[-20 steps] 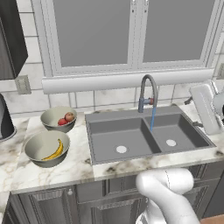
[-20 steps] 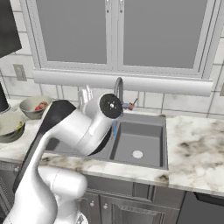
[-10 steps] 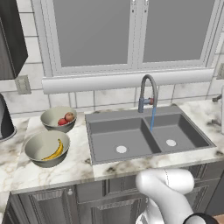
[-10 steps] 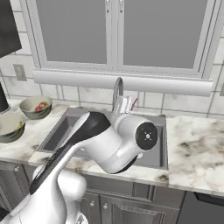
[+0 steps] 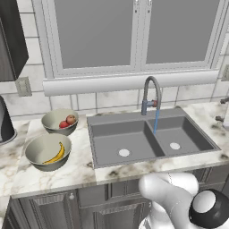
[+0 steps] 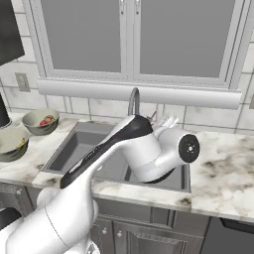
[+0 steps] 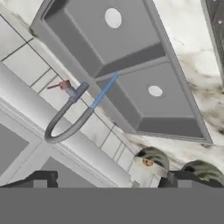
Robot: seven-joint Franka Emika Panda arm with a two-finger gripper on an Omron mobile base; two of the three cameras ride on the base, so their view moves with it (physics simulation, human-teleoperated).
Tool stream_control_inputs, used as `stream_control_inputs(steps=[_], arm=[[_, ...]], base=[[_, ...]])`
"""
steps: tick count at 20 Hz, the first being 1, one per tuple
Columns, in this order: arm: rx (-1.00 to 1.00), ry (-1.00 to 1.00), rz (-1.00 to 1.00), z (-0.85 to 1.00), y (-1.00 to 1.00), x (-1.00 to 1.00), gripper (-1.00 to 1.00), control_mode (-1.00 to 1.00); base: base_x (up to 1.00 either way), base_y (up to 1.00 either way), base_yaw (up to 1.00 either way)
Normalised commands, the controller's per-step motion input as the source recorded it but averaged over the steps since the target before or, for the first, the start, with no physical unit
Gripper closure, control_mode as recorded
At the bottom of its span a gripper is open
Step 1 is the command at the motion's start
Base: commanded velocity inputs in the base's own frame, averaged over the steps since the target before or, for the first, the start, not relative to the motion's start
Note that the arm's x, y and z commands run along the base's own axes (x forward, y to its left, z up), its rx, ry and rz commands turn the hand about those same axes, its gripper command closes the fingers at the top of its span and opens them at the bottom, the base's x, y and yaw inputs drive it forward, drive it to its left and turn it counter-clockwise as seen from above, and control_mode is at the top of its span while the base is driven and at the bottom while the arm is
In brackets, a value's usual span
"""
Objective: Pick the peachs from the sink and place them in one bowl. Place the banana in the other bowl. Then turn off the sink faucet.
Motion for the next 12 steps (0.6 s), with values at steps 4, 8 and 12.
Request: stream_control_inputs(steps=[4, 8, 12], arm=[[0.28, 0.18, -0.13, -0.05, -0.13, 0.27, -1.00, -1.00], [0.14, 0.01, -0.09, -0.02, -0.01, 0.02, -1.00, -1.00], [0.08, -0.03, -0.07, -0.15, 0.00, 0.00, -1.00, -1.00]], base=[[0.00, 0.00, 0.00], [0.00, 0.00, 0.00], [0.00, 0.00, 0.00]])
